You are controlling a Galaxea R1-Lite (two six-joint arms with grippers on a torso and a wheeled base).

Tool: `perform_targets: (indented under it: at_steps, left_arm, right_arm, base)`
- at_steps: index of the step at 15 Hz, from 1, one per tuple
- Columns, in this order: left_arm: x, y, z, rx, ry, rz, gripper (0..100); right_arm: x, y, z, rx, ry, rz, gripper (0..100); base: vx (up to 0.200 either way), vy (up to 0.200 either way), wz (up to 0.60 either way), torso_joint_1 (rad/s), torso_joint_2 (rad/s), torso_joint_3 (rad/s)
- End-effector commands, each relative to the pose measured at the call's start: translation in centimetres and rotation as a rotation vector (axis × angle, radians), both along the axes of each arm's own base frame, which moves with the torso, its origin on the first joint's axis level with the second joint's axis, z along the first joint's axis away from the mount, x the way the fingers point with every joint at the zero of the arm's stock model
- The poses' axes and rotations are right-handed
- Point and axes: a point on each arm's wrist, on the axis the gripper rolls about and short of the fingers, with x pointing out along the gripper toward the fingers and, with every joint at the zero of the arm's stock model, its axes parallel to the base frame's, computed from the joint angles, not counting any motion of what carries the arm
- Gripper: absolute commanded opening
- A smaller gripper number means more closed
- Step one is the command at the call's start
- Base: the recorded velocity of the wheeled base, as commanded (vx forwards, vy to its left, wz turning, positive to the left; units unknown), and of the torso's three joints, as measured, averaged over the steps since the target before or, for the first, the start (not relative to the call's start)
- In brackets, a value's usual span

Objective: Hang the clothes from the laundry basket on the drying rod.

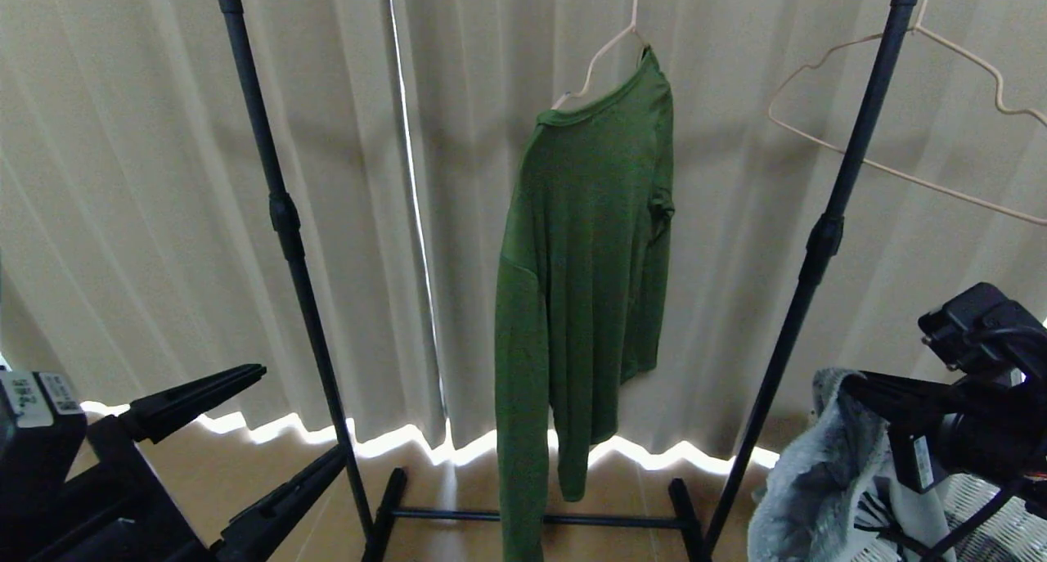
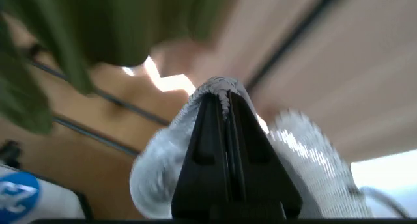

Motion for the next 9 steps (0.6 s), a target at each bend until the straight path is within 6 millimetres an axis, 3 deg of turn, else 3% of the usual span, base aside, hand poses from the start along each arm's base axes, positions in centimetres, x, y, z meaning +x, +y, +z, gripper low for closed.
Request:
perform_targets:
  at_steps: [1,6,9]
  left_arm:
    - [1.0,-1.5,0.7,0.001,0.0,-0.058,100]
    - [3.9,-7.7,1.2,0.023,0.046,-0.239,100]
    - [4.1,-11.5,0.3,0.0,0.137,-0.324,100]
  right_arm:
    - [-0.2,1.3,1.9,0.034,-0.068,0.074,0]
    - [-0.5,4.1,6.3,0.246,-0.157,0.217,0]
    - [-1.1,4.3,8.1,0.33,-0.186,0.309,0]
  base:
    - [0.0,0.0,0.0,0.0,0.0,0.0]
    - [0.0,0.0,0.0,0.0,0.0,0.0]
    - [0.0,0.0,0.0,0.0,0.0,0.0]
